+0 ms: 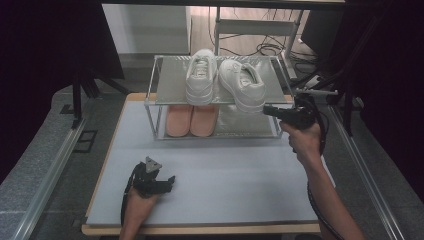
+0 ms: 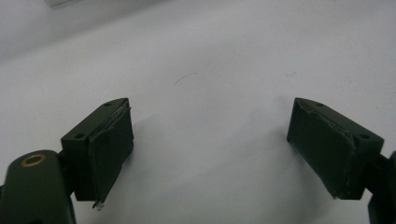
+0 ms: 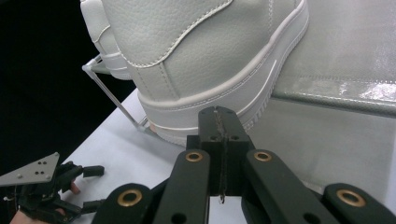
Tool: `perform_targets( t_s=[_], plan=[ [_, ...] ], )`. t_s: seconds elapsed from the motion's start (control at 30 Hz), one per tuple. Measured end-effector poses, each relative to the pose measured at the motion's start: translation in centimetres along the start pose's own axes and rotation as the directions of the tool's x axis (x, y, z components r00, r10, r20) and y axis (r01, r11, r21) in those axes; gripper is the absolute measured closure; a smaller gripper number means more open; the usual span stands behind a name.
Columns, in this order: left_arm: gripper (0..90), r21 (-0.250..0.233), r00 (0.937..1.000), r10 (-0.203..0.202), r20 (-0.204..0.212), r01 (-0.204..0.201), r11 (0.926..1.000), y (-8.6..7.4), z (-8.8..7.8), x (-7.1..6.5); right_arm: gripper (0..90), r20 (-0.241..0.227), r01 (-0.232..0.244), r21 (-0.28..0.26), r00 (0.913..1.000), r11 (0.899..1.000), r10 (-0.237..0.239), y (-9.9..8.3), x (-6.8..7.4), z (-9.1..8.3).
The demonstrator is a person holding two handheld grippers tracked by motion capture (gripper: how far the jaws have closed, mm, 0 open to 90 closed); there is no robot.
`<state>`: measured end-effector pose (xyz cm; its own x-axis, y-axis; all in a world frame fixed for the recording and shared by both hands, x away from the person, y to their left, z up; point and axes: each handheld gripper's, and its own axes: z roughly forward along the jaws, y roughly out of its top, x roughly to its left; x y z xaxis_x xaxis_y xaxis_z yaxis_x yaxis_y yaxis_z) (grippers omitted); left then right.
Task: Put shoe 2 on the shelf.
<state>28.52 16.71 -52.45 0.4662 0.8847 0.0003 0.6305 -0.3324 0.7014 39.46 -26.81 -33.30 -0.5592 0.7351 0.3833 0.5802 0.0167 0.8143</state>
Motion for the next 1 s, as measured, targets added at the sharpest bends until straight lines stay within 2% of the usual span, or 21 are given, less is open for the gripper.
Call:
perform_targets(
  t_s=[0.6, 0.67, 0.73, 1.0],
  plan=[
    [14.4, 0.000, 1.0000, -0.001, 0.000, 0.001, 1.0000, 0.0, 0.0, 0.0, 89.7, -0.008, -0.001, -0.005, 1.0000, 1.000, 0.001, 0.2, 0.0, 0.1],
    [14.4, 0.000, 1.0000, -0.001, 0.000, 0.001, 1.0000, 0.0, 0.0, 0.0, 89.7, -0.002, 0.006, 0.010, 1.0000, 1.000, -0.006, 0.3, 0.1, 0.3],
    [14.4, 0.000, 1.0000, 0.000, -0.001, 0.000, 1.0000, 0.0, 0.0, 0.0, 89.7, -0.003, -0.001, 0.003, 1.0000, 1.000, 0.001, 0.4, 0.2, 0.6],
    [14.4, 0.000, 1.0000, 0.000, 0.000, 0.000, 1.0000, 0.0, 0.0, 0.0, 89.7, 0.019, 0.021, 0.017, 0.9996, 1.000, -0.021, 0.8, 0.9, 1.7]
  ],
)
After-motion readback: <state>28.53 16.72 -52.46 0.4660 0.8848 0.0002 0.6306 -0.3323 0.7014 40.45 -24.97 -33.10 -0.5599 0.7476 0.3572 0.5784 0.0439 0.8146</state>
